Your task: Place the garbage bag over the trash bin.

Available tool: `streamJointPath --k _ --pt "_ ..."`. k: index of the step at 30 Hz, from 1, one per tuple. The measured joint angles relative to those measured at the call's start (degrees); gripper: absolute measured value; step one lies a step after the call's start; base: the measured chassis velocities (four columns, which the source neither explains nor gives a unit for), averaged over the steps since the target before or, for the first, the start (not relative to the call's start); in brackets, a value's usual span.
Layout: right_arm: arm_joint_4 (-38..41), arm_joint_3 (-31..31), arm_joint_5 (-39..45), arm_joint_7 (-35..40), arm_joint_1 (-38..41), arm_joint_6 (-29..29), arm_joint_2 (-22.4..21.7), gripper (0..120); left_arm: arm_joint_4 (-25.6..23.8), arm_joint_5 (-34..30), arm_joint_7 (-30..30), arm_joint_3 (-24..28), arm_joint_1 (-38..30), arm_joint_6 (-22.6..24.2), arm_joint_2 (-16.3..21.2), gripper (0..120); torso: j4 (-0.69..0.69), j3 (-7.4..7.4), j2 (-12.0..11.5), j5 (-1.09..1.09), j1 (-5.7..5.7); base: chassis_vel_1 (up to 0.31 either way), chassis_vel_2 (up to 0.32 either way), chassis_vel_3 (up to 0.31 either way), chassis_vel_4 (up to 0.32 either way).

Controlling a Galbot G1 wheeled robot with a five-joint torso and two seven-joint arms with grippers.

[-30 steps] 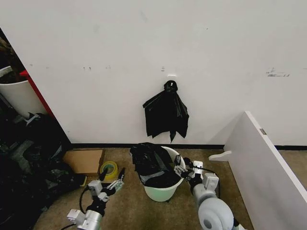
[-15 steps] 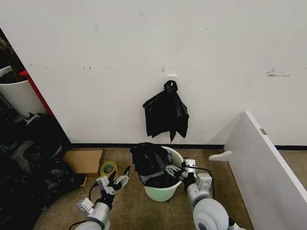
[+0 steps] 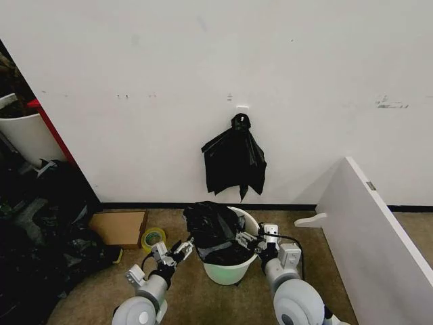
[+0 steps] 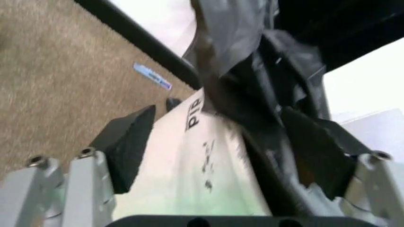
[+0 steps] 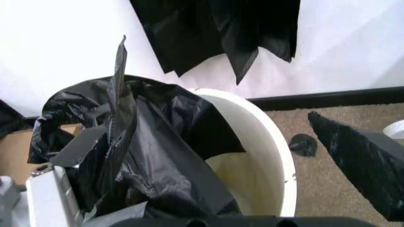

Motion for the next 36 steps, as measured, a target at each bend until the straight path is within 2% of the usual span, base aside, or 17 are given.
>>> streamJointPath --k 4,6,11,13,15,17,19,21,30,36 --pt "0.0 0.0 0.1 0.1 0.0 -0.2 -0.1 100 0.6 0.3 0.0 0.1 -0.5 -0.3 -0.5 60 0.00 0.00 0.0 0.00 0.00 0.000 0.000 0.000 0.000" --pt "0.0 0.0 0.1 0.1 -0.1 -0.2 -0.1 100 0.6 0.3 0.0 0.1 -0.6 -0.4 -0.5 57 0.00 0.00 0.0 0.00 0.00 0.000 0.000 0.000 0.000" --pt "-0.1 -0.2 0.0 0.2 -0.1 -0.3 -0.1 100 2.1 0.2 0.2 -0.2 -1.8 -0.7 -0.9 35 0.00 0.00 0.0 0.00 0.00 0.000 0.000 0.000 0.000" --pt "-0.1 -0.3 0.0 0.2 -0.1 -0.3 -0.1 100 2.5 0.2 0.2 -0.3 -2.1 -0.8 -1.1 32 0.00 0.00 0.0 0.00 0.00 0.000 0.000 0.000 0.000" --pt "0.0 -0.4 0.0 0.3 -0.1 -0.4 -0.2 100 3.6 0.2 0.3 -0.3 -2.7 -1.0 -1.8 22 0.00 0.00 0.0 0.00 0.00 0.000 0.000 0.000 0.000" --pt "0.0 -0.4 0.0 0.4 -0.1 -0.6 -0.3 100 4.1 0.3 0.3 -0.2 -3.2 -1.2 -2.2 17 0.00 0.00 0.0 -0.01 0.00 0.000 0.000 0.000 0.000" --pt "0.1 -0.4 0.1 0.6 -0.1 -0.6 -0.5 100 4.3 0.3 0.4 0.1 -3.4 -1.5 -2.4 5 -0.01 0.00 0.0 -0.01 0.00 0.000 0.000 0.000 0.000" --pt "0.1 -0.4 0.1 0.6 -0.1 -0.7 -0.5 100 4.3 0.3 0.5 0.4 -3.3 -1.7 -2.4 0 -0.01 0.00 0.0 0.00 0.00 0.000 0.000 0.000 0.000" --pt "0.4 -0.3 -0.3 0.6 -0.5 -0.8 -0.5 100 5.3 0.6 1.0 0.9 -3.8 -2.2 -2.4 0 -0.01 0.00 0.0 0.00 0.00 0.000 0.000 0.000 0.000" --pt "0.3 -2.3 -12.2 -8.3 -2.3 2.6 -2.4 100 4.7 1.5 0.8 0.6 -2.7 -2.7 -2.3 0 -0.01 0.00 0.0 0.00 0.00 0.000 0.000 0.000 0.000"
